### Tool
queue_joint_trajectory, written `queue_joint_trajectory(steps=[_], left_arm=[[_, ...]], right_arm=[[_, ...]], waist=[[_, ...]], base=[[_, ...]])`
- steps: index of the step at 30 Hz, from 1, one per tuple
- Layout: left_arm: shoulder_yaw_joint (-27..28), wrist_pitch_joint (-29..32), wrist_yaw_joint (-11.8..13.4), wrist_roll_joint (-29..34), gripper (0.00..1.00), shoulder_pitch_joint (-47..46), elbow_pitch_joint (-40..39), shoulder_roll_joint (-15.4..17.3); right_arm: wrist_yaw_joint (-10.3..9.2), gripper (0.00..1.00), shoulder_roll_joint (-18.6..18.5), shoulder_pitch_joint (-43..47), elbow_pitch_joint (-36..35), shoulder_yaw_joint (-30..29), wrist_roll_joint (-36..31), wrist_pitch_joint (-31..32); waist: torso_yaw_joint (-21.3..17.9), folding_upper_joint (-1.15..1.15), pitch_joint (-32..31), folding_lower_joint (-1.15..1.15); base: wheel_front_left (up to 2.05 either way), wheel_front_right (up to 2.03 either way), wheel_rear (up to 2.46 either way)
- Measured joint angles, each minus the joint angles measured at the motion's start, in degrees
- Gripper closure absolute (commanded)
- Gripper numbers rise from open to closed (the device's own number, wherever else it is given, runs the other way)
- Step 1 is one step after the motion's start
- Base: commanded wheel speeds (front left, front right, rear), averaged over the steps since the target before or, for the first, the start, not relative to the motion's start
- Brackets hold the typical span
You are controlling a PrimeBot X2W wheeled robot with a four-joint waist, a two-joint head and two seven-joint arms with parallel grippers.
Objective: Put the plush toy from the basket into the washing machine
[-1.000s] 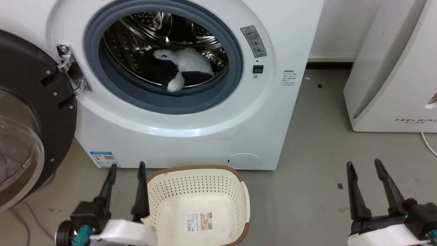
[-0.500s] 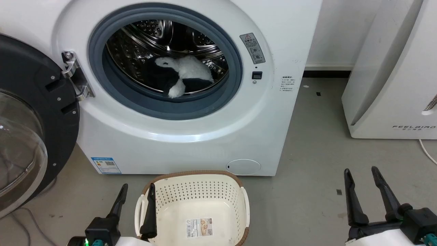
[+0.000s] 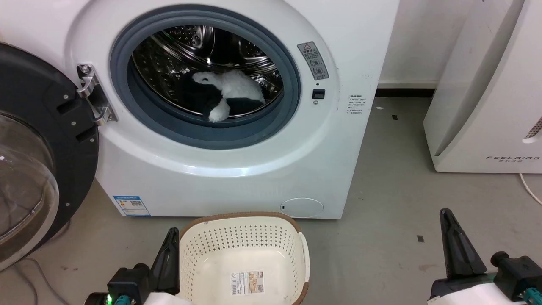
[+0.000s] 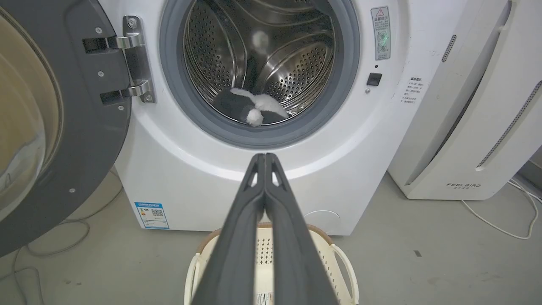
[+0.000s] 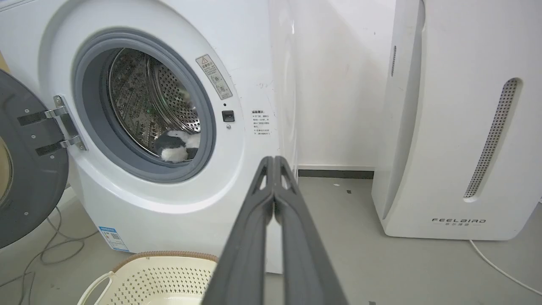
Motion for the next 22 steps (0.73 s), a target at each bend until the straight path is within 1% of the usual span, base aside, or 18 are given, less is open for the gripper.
queue_joint_trajectory(steps=[22], left_arm=[[1.6,2.4,-0.5,2.6,1.0,-0.1,-0.9,-0.9]], right_arm=[[0.0,1.0,0.0,-0.2,0.0,0.5,-1.5,2.4]], waist=[[-0.3,0.0,-0.1,0.0]], base=[[0.0,0.0,0.0]])
